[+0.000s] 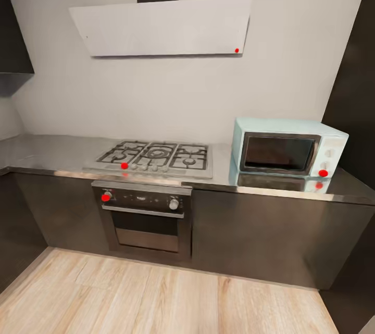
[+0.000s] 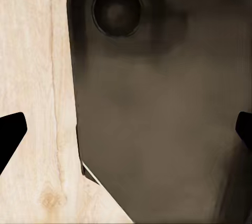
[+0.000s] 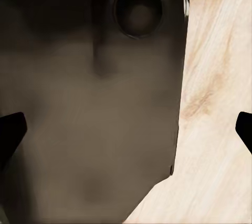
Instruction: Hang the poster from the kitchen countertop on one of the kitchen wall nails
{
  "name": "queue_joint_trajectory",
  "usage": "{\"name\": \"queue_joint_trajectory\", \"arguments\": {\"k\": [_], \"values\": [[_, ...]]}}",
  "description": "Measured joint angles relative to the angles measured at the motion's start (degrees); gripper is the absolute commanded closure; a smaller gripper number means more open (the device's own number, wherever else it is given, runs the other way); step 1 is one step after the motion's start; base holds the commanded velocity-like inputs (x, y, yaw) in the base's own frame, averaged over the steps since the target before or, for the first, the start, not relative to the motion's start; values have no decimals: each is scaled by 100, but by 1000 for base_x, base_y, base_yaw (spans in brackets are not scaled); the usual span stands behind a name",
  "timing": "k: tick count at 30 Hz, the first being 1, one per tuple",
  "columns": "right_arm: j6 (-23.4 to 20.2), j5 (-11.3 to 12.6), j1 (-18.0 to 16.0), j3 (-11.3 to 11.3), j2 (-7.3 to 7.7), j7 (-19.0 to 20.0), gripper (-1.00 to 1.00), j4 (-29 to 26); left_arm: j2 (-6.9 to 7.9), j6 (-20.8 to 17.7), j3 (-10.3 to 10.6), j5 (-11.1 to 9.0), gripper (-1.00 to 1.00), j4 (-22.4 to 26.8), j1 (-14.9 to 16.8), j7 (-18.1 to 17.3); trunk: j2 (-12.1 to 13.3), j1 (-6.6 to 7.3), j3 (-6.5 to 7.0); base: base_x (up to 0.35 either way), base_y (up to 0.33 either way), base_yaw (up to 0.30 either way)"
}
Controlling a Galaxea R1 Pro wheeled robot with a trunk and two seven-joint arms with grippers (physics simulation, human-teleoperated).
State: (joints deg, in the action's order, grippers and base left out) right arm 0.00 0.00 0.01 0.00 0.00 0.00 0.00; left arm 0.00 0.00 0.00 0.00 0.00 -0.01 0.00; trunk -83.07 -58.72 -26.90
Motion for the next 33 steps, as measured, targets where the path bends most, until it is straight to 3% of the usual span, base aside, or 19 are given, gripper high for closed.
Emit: {"name": "queue_joint_trajectory", "arguments": {"k": [7, 15, 22, 23, 26, 28, 33], "values": [[-25, 41, 8, 23, -13, 13, -100, -35, -175, -12, -31, 52, -100, 127, -190, 12, 1, 0, 0, 0, 0, 0], [-8, 38, -23, 26, 3, 8, -100, -70, -168, -2, -41, 43, -100, 160, -321, 14, 1, -1, 2, 0, 0, 0], [35, 21, -222, 32, 110, -11, -100, -300, -29, 12, -62, 40, -100, 382, -548, 14, 1, -1, 2, 0, 0, 0], [38, 20, -225, 33, 118, -13, -100, -676, 4, 15, -64, 40, -100, 871, -633, 12, 1, -1, 1, 0, 0, 0], [61, 4, -239, 30, 135, -15, -100, -3404, 54, 17, -66, 46, -100, 3553, -627, 9, 1, 0, 5, 0, 0, 0], [173, -7, -235, 29, 155, -15, -100, -3531, 93, 23, -69, 48, -100, 3894, -644, 9, 1, 0, 3, 0, 0, 0], [583, -19, -232, 23, 218, -16, -100, -3717, 137, 255, -80, 55, -100, 4197, -648, 8, 1, 0, 2, 0, 0, 0]]}}
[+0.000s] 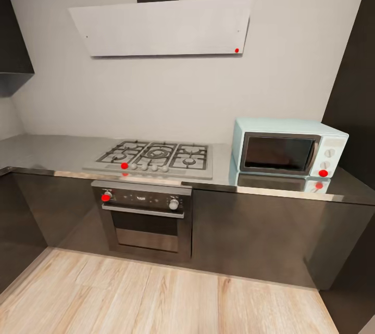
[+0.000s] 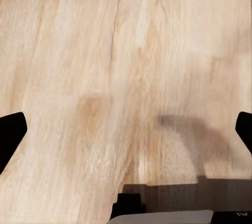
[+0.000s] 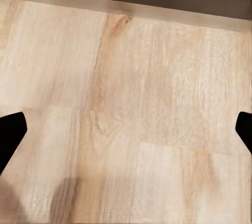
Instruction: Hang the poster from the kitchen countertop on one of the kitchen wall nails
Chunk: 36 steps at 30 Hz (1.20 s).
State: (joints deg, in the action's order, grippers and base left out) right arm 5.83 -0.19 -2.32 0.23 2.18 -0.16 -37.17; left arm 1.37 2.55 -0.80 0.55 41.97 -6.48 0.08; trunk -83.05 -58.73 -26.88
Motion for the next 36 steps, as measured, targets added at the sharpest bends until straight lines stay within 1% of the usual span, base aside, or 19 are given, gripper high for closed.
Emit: {"name": "queue_joint_trajectory", "arguments": {"k": [1, 2, 3, 4, 6, 8, 11, 36], "values": [[158, 1, 6, -3, 56, 0, -100, -31, 15, 220, -14, 4, -100, 11, 0, 0, 0, 0, 0, 0, 0, 0], [259, 0, 30, -5, 96, 0, -100, -46, 24, 513, -20, 3, -100, -151, -1, 0, 0, 0, 0, 0, 0, 0], [276, 0, 36, -6, 102, 0, -100, -49, 25, 595, -20, 3, -100, -206, -1, 0, 0, 0, 0, 0, 0, 0], [310, -1, 49, -9, 115, 0, -100, -51, 28, 859, -21, 1, -100, -334, -1, 0, 0, 0, 0, 0, 0, 0], [325, -3, 54, -11, 120, 0, -100, -38, 29, 974, -22, 1, -100, -383, -1, 0, 0, 0, 0, 0, 0, 0], [331, -4, 55, -12, 122, 0, -100, -10, 30, 1016, -25, 1, -100, -403, -1, 0, 0, 0, 0, 0, 0, 0], [340, 24, 58, -8, 106, -5, -100, 54, 31, 1084, -37, -11, -100, -437, -1, 6, 0, 0, 0, 0, 0, 232], [340, 32, 58, -14, 73, -1, -100, 67, 31, 1089, -48, -23, -100, -496, -1, 16, 0, 0, 0, 0, 0, 285]]}}
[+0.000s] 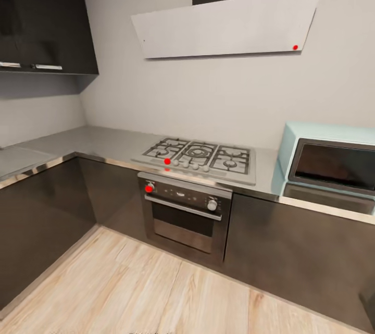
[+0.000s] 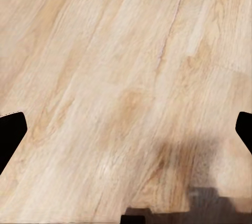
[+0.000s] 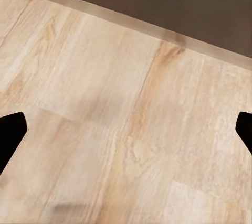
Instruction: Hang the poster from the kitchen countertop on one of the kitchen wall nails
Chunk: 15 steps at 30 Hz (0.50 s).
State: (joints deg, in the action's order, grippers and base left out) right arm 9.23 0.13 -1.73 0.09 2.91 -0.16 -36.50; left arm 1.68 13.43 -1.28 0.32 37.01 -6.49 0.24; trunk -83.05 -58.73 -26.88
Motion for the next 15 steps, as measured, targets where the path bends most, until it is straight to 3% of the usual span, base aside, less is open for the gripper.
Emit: {"name": "queue_joint_trajectory", "arguments": {"k": [12, 15], "values": [[9, -36, 0, -24, -9, -7, -100, 194, 0, 1, 0, 0, -100, -9, 0, 0, 0, 0, 0, 0, 0, 289], [9, -37, 0, -31, 3, 2, -100, 208, 0, 0, -1, 0, -100, -33, 0, 0, 0, -1, -4, -36, 64, 143]]}}
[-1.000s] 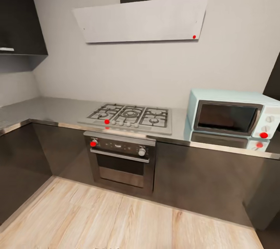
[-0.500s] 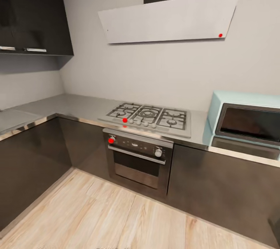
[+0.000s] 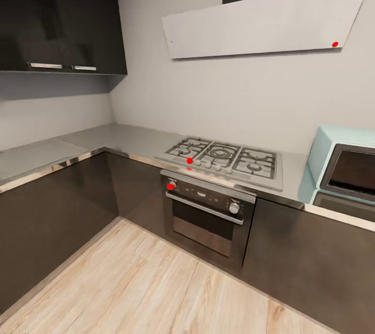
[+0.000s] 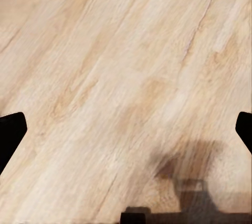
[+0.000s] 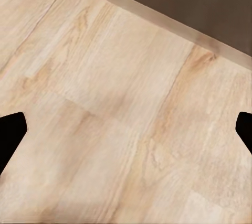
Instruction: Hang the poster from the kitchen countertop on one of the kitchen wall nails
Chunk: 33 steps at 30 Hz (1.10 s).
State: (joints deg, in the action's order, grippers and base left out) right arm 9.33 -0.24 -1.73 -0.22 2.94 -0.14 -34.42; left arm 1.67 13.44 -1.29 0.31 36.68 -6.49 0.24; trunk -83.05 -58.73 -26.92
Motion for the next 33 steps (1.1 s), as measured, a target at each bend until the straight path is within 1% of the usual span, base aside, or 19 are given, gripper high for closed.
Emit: {"name": "queue_joint_trajectory", "arguments": {"k": [5, 17, 33], "values": [[7, 0, 0, 1, 2, 5, -100, 4, 0, -1, -22, -7, -100, -125, 0, 0, 0, -1, -2, -124, 217, 125], [9, -6, 0, -3, 1, 5, -100, 11, 0, 3, -26, -8, -100, -148, 0, 0, 0, -1, -2, -188, 223, 275], [9, -8, 0, -10, -9, -8, -100, 12, 0, 9, -27, -6, -100, -149, 0, 0, 0, 0, -2, -22, 21, 289]]}}
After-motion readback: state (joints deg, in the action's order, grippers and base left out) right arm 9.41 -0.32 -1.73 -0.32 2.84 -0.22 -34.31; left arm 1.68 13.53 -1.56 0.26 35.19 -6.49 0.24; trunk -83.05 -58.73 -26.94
